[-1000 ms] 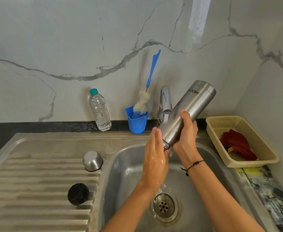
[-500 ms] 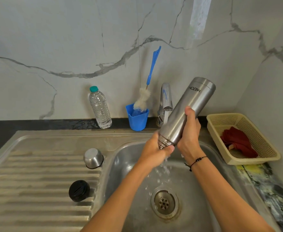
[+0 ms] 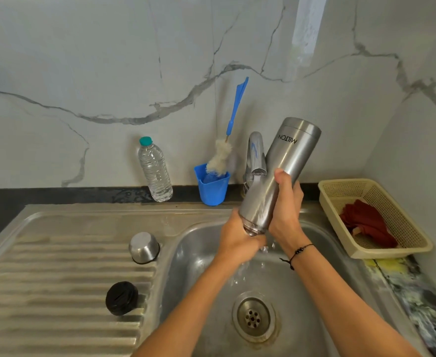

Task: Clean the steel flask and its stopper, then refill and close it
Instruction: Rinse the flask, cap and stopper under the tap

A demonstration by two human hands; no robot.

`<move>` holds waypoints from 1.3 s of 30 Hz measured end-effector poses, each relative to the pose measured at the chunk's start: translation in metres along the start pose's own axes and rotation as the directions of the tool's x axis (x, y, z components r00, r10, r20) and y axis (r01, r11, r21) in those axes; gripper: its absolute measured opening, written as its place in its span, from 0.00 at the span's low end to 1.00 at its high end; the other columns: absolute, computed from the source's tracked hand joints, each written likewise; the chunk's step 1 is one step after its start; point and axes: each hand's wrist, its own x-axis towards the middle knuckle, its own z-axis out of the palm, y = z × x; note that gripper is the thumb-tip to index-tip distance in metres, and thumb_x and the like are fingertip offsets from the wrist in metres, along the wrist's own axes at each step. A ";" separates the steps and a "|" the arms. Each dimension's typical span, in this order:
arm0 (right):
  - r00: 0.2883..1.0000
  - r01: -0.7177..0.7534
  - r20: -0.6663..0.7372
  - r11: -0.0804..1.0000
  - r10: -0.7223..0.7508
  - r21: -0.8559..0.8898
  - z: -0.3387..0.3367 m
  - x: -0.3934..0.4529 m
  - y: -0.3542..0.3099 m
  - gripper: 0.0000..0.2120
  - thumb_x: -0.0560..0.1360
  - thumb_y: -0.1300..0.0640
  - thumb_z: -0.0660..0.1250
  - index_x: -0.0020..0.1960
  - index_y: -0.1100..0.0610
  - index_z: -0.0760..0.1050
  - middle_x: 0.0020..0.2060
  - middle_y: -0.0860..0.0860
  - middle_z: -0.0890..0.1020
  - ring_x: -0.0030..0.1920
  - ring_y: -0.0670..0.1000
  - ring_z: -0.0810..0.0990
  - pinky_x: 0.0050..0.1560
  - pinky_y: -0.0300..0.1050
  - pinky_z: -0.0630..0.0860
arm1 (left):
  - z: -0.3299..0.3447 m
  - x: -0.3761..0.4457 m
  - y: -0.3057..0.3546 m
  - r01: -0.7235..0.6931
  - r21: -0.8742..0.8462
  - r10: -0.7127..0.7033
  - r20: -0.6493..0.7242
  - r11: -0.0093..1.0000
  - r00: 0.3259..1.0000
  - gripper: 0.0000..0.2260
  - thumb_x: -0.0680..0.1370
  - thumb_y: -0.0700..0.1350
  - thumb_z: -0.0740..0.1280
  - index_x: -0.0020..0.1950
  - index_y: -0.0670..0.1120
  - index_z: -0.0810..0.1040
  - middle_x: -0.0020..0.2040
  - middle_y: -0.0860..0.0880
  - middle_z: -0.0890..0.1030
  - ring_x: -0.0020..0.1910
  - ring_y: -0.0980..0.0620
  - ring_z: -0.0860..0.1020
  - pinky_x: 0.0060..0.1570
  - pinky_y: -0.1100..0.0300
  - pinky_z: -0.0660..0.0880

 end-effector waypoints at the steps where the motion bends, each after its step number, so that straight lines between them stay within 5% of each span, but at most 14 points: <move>1: 1.000 -0.008 0.012 1.000 0.008 0.010 -0.001 0.000 0.001 0.19 0.67 0.47 0.67 0.56 0.51 0.71 0.46 0.55 0.80 0.45 0.55 0.81 0.42 0.50 0.80 | -0.002 0.002 0.000 0.027 -0.048 -0.026 0.033 0.998 0.999 0.23 0.66 0.34 0.73 0.56 0.49 0.71 0.44 0.52 0.78 0.41 0.56 0.78 0.36 0.66 0.76; 4: 0.999 -0.026 0.038 0.999 0.025 0.023 -0.003 0.000 0.004 0.29 0.59 0.43 0.69 0.57 0.53 0.71 0.47 0.58 0.80 0.44 0.56 0.81 0.42 0.52 0.81 | -0.008 0.003 -0.005 0.081 -0.184 -0.046 0.186 0.980 0.982 0.14 0.65 0.29 0.71 0.44 0.44 0.75 0.36 0.48 0.77 0.33 0.54 0.76 0.33 0.60 0.75; 11: 0.970 -0.193 0.154 0.981 0.187 0.023 -0.011 0.002 0.011 0.42 0.58 0.38 0.71 0.65 0.61 0.68 0.56 0.70 0.76 0.49 0.64 0.78 0.51 0.63 0.76 | -0.023 0.004 -0.023 0.398 -0.474 -0.007 0.636 0.785 0.771 0.17 0.67 0.32 0.70 0.54 0.39 0.74 0.34 0.46 0.76 0.27 0.54 0.73 0.30 0.62 0.73; 14: 0.970 -0.188 0.150 0.981 0.193 -0.044 -0.015 0.006 0.008 0.44 0.58 0.35 0.72 0.65 0.61 0.68 0.56 0.68 0.76 0.52 0.65 0.78 0.55 0.65 0.75 | -0.009 0.003 -0.019 0.284 -0.359 -0.080 0.489 0.889 0.869 0.17 0.69 0.31 0.71 0.56 0.39 0.74 0.34 0.47 0.77 0.29 0.53 0.74 0.31 0.61 0.74; 17: 0.980 -0.102 0.159 0.989 0.119 -0.111 -0.021 0.009 0.007 0.34 0.65 0.46 0.69 0.67 0.56 0.65 0.57 0.58 0.77 0.55 0.57 0.79 0.52 0.53 0.78 | 0.006 0.004 -0.018 0.134 -0.105 -0.130 0.042 0.985 0.991 0.22 0.68 0.35 0.73 0.57 0.46 0.70 0.41 0.52 0.78 0.36 0.56 0.77 0.33 0.64 0.76; 19: 0.978 -0.058 0.192 0.990 0.082 -0.128 -0.027 0.009 0.012 0.31 0.67 0.53 0.70 0.67 0.53 0.62 0.57 0.54 0.76 0.56 0.53 0.78 0.53 0.49 0.77 | 0.010 0.002 -0.023 0.047 0.056 -0.037 -0.165 0.997 0.986 0.25 0.68 0.39 0.74 0.59 0.50 0.66 0.47 0.54 0.75 0.41 0.59 0.76 0.34 0.69 0.75; 21: 0.978 -0.074 0.183 0.990 0.095 -0.117 -0.029 0.007 0.015 0.30 0.70 0.55 0.71 0.67 0.52 0.62 0.57 0.54 0.76 0.56 0.53 0.78 0.55 0.50 0.76 | 0.011 -0.003 -0.030 -0.072 0.164 0.107 -0.212 0.984 0.971 0.29 0.68 0.41 0.75 0.64 0.48 0.65 0.53 0.53 0.73 0.48 0.55 0.76 0.44 0.63 0.78; 24: 0.975 -0.147 0.156 0.987 0.156 -0.068 -0.029 0.007 0.017 0.25 0.72 0.59 0.68 0.66 0.53 0.63 0.56 0.55 0.76 0.55 0.54 0.78 0.51 0.50 0.77 | 0.009 -0.006 -0.031 -0.142 0.169 0.169 -0.153 0.975 0.974 0.34 0.67 0.41 0.76 0.69 0.49 0.63 0.55 0.53 0.73 0.49 0.56 0.77 0.46 0.60 0.79; 26: 0.972 -0.151 0.165 0.983 0.167 -0.104 -0.030 0.008 0.018 0.24 0.72 0.59 0.68 0.64 0.53 0.64 0.55 0.55 0.77 0.54 0.54 0.78 0.51 0.50 0.77 | 0.006 -0.009 -0.027 -0.053 0.083 0.059 -0.068 0.995 0.996 0.33 0.66 0.41 0.77 0.67 0.51 0.64 0.51 0.54 0.74 0.44 0.58 0.78 0.38 0.66 0.78; 29: 0.967 -0.155 0.176 0.975 0.182 -0.157 -0.032 0.006 0.021 0.26 0.69 0.58 0.71 0.63 0.51 0.64 0.54 0.55 0.77 0.53 0.55 0.79 0.53 0.53 0.77 | -0.006 -0.011 -0.030 0.093 -0.027 -0.089 0.148 0.995 0.985 0.24 0.66 0.41 0.78 0.58 0.48 0.70 0.46 0.50 0.79 0.37 0.59 0.79 0.36 0.61 0.78; 33: 0.941 -0.252 0.172 0.944 0.290 -0.214 -0.039 -0.005 0.033 0.28 0.68 0.56 0.73 0.64 0.53 0.65 0.55 0.57 0.78 0.53 0.56 0.79 0.52 0.56 0.78 | -0.031 -0.019 -0.034 0.093 0.180 -0.182 0.587 0.979 0.789 0.19 0.72 0.48 0.74 0.59 0.44 0.74 0.46 0.46 0.80 0.43 0.51 0.78 0.47 0.55 0.74; 35: 0.921 -0.266 0.201 0.917 0.333 -0.298 -0.038 -0.014 0.040 0.30 0.67 0.56 0.74 0.64 0.55 0.64 0.54 0.56 0.78 0.51 0.55 0.80 0.49 0.52 0.79 | -0.039 -0.024 -0.037 0.051 0.277 -0.218 0.614 0.960 0.758 0.27 0.73 0.47 0.74 0.68 0.46 0.68 0.58 0.47 0.78 0.55 0.51 0.77 0.57 0.57 0.73; 39: 0.904 -0.226 0.251 0.887 0.345 -0.403 -0.035 -0.034 0.046 0.29 0.67 0.59 0.74 0.63 0.54 0.64 0.52 0.54 0.78 0.49 0.53 0.81 0.43 0.46 0.79 | -0.043 -0.038 -0.036 0.128 0.211 -0.212 0.445 0.969 0.870 0.29 0.73 0.40 0.71 0.72 0.47 0.63 0.63 0.50 0.75 0.61 0.54 0.75 0.65 0.55 0.71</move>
